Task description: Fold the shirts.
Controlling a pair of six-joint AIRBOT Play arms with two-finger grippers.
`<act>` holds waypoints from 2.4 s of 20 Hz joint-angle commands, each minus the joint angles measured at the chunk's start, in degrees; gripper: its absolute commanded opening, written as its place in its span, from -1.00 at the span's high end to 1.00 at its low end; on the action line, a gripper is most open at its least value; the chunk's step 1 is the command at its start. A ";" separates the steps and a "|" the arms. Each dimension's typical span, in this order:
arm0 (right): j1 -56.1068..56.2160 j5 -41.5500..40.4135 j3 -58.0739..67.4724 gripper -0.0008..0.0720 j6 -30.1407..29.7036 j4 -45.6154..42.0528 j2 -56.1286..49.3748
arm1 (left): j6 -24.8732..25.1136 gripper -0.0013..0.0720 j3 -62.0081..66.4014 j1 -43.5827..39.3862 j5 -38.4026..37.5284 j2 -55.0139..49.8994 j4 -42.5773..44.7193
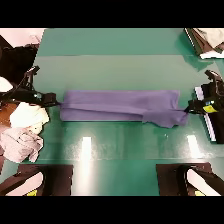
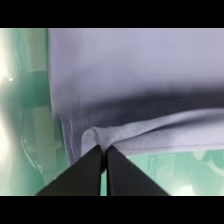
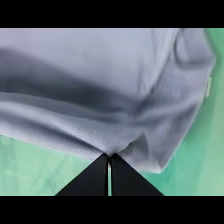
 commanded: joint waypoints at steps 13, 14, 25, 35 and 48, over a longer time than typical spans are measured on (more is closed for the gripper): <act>9.07 -19.06 18.27 0.47 5.22 1.42 -24.26 | 0.42 0.02 9.16 0.07 22.67 -14.25 -0.24; 9.07 -20.50 19.12 -0.30 5.86 1.42 -24.61 | 0.00 -0.61 9.29 0.09 23.54 -14.25 -0.85; -7.10 -4.44 10.14 -0.80 -6.88 11.39 -22.99 | 0.72 0.90 12.66 0.07 5.53 -14.29 -8.09; -8.63 -3.43 6.82 -0.73 -21.33 27.34 -36.57 | 0.72 0.91 12.41 0.07 0.55 -14.29 -9.53; -4.17 -3.08 7.13 0.93 -24.96 29.57 -32.22 | 0.92 0.91 13.20 -13.51 5.99 -14.91 -7.02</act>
